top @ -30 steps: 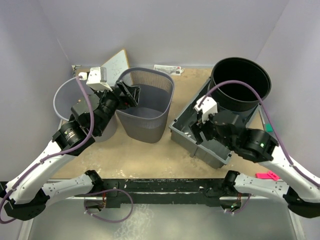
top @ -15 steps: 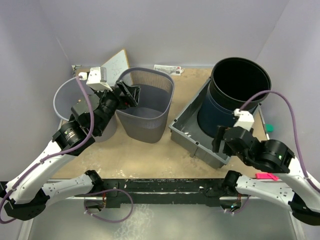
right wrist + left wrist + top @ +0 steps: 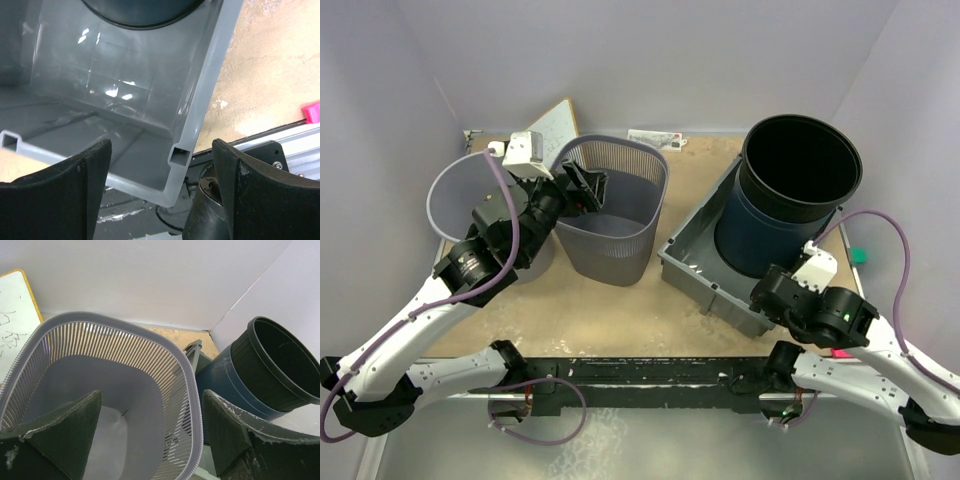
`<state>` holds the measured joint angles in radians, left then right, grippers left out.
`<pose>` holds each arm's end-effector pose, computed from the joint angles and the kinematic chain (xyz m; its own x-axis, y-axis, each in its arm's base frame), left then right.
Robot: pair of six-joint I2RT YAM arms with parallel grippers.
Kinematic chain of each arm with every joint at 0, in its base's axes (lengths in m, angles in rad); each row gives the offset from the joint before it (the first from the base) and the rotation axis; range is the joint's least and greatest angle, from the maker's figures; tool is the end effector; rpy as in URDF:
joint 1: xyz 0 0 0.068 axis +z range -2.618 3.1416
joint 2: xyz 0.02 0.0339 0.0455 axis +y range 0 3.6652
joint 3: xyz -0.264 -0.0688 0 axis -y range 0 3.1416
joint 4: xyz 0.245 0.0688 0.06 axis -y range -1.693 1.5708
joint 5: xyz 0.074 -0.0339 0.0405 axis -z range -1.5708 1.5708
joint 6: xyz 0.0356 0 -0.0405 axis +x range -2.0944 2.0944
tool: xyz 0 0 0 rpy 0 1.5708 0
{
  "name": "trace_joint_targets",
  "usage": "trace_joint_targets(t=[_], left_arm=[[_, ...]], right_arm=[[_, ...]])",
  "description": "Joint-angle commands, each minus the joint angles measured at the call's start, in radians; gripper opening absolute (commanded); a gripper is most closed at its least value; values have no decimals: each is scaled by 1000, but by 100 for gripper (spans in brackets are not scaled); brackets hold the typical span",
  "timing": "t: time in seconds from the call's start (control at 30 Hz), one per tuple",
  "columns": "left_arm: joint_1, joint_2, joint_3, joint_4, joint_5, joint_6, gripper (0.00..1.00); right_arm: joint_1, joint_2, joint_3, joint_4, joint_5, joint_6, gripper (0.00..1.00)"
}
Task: Turn the large container upside down
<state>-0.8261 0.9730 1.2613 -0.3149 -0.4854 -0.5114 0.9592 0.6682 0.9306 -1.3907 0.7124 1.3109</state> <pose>0.1442 -0.1319 0.4561 -0.1793 -0.4442 -0.8778 0.2827 0.8314 -0.4784 0.0633 0.0497 0.3073 -0.5768 0.4513 -0.6809 0.3835 0.8856 0.2620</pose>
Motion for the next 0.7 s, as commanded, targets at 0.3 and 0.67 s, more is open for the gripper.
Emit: trace_joint_targets(t=[0.3, 0.67], left_arm=[[-1, 5, -6, 48, 7, 25, 79], [-1, 10, -18, 54, 4, 33, 79]], right_arm=[[-59, 72, -85, 8, 152, 207, 30], [-429, 180, -110, 498, 1, -486, 10]])
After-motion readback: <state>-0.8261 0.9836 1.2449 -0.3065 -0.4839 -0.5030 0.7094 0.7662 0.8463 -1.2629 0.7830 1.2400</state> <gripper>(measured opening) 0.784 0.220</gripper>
